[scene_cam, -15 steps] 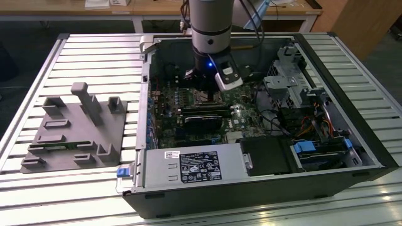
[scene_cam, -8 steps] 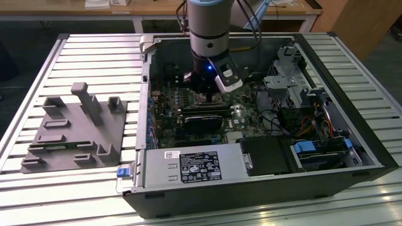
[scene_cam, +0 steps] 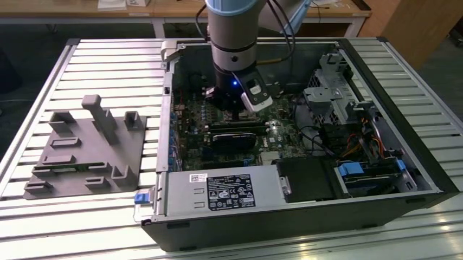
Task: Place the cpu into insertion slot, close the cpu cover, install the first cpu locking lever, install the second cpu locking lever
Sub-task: 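Install the second cpu locking lever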
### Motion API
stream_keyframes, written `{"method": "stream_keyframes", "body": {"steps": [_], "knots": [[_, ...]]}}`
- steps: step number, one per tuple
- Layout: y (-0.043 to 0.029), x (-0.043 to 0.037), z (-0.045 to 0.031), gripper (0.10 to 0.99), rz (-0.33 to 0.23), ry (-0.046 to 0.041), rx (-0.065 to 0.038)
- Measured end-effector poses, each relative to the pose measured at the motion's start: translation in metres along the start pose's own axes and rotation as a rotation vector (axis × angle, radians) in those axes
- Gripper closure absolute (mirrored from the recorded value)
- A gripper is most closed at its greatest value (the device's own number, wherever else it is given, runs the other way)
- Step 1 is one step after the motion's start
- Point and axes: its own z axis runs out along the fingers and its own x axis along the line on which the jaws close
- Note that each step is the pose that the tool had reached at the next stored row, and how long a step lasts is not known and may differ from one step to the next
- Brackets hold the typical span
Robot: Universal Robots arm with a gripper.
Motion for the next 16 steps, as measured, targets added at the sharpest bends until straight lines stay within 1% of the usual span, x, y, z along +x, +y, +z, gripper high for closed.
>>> {"method": "stream_keyframes", "body": {"steps": [2,3,7,10,16], "knots": [[-0.0023,0.0006,0.0007,0.98,0.001,0.0012,-0.014],[-0.0034,0.0008,0.001,0.98,0.002,0.0019,-0.023],[-0.0082,0.0021,0.0018,0.98,0.006,0.0058,-0.068],[-0.0123,0.0028,0.0025,0.98,0.008,0.0082,-0.097],[-0.023,0.0033,0.0046,0.98,0.012,0.012,-0.141]]}}
